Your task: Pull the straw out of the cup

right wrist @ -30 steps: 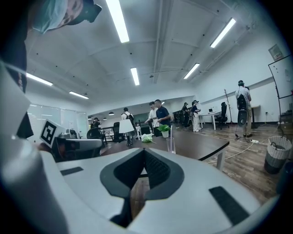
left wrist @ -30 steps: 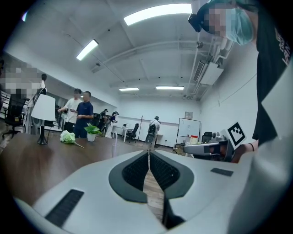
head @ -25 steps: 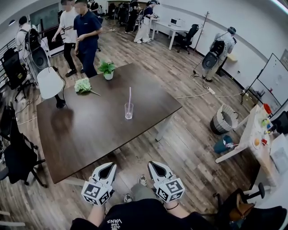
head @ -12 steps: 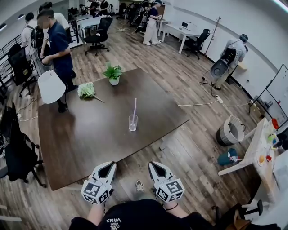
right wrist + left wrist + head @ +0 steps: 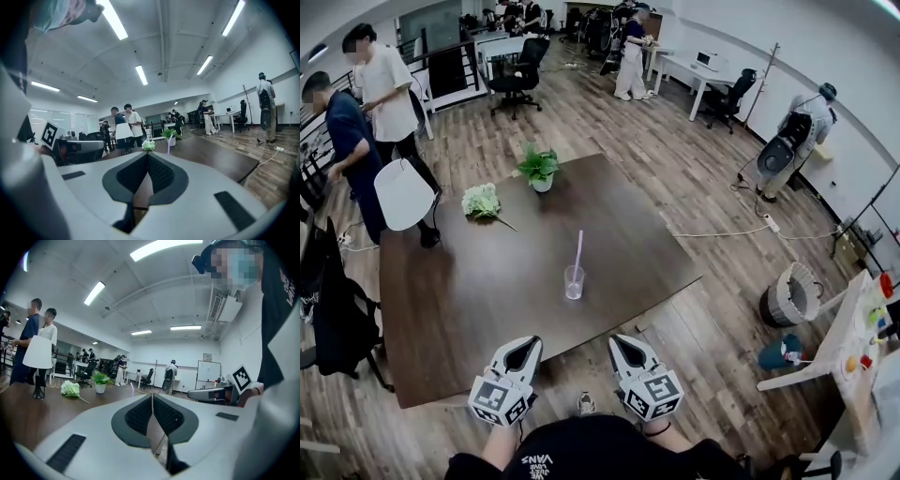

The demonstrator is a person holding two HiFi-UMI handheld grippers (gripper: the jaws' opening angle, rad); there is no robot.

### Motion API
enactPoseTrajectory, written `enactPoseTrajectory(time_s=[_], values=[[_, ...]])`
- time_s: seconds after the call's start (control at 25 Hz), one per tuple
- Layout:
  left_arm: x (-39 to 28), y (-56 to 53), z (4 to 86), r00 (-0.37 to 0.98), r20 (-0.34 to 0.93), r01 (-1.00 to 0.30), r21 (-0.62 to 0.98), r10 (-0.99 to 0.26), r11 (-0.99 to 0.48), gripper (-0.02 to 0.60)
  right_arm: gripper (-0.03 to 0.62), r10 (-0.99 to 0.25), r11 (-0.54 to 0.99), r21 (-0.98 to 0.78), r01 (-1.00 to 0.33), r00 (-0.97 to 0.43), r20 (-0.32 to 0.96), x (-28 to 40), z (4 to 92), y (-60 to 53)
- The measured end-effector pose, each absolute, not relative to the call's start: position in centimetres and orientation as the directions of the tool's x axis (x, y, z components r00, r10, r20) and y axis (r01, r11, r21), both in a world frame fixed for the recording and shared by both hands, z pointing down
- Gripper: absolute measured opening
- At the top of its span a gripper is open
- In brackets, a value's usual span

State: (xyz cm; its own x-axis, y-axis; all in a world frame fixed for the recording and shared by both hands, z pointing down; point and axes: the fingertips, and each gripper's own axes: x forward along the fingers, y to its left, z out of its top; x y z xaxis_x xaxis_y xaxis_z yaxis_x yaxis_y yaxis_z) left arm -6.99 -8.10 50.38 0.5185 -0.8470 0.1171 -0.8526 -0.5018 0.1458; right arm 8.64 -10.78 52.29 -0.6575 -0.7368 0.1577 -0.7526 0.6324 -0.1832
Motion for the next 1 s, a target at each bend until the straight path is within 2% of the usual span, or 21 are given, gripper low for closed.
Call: enactPoseTrajectory(time_s=[0.56,1.0], values=[[-6.4,-13.9,51.5,0.414,0.159,-0.906,0.164,-0.896,-0.389,0.02,0.017,-0.644,0.724,-0.185,-0.664,-0.747,0.164,8.8,53.3,-18.5],[-6.7,-19.8,51.6,0.443,0.15,-0.893,0.164,-0.884,-0.419,0.02,0.018,-0.626,0.738,-0.184,-0.65,-0.76,0.173,6.9,53.5,-24.0]])
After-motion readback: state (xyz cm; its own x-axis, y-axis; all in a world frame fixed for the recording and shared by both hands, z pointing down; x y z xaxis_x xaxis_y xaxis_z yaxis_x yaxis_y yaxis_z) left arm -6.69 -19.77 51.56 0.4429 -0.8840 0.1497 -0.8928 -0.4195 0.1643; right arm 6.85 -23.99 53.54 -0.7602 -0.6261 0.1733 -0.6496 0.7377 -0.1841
